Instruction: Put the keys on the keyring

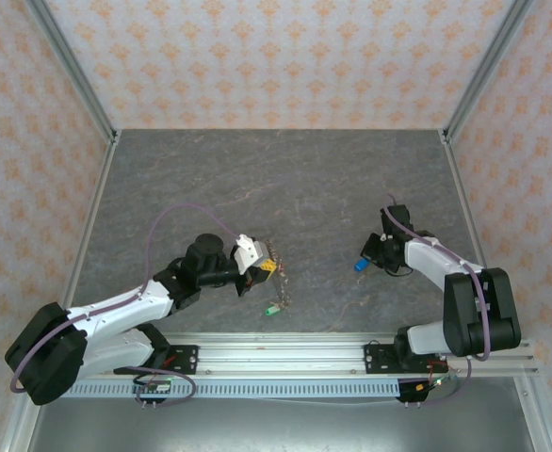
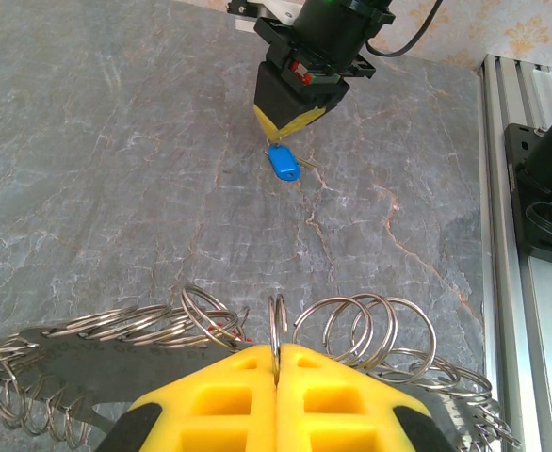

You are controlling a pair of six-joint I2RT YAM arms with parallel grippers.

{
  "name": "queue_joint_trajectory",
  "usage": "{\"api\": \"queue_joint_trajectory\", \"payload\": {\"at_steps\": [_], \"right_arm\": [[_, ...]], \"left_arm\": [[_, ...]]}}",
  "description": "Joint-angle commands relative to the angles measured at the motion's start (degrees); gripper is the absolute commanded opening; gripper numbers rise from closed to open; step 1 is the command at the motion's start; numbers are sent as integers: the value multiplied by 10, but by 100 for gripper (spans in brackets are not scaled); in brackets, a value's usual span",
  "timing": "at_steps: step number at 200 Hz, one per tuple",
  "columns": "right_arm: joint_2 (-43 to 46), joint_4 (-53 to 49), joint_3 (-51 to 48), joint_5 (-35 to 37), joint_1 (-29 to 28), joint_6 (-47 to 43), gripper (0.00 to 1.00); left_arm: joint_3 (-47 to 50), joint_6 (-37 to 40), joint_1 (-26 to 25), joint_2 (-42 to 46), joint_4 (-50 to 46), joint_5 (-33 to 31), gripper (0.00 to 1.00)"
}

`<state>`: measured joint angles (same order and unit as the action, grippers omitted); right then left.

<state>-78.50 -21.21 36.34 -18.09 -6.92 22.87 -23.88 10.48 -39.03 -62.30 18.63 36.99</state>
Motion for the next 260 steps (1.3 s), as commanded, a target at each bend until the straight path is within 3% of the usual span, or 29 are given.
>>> {"api": "queue_joint_trajectory", "payload": {"at_steps": [1,101,177,221,260], "right_arm": [[1,-12,5,1,4,-3,7],[-8,-14,7,-3,4,-2,11],[13,-11,9,-18,3,-17,0],[141,75,-36,-89,-21,-56,0],[256,197,-90,-139,-99,-94,0]], "left_arm": [[-15,-1,-4,2,7,2,0],[-18,0,-4,3,4,3,0],[-19,1,-4,5,-2,2,0],[-19,1,-4,0,3,3,0],[-20,-4,-4,3,7,8,0]]}}
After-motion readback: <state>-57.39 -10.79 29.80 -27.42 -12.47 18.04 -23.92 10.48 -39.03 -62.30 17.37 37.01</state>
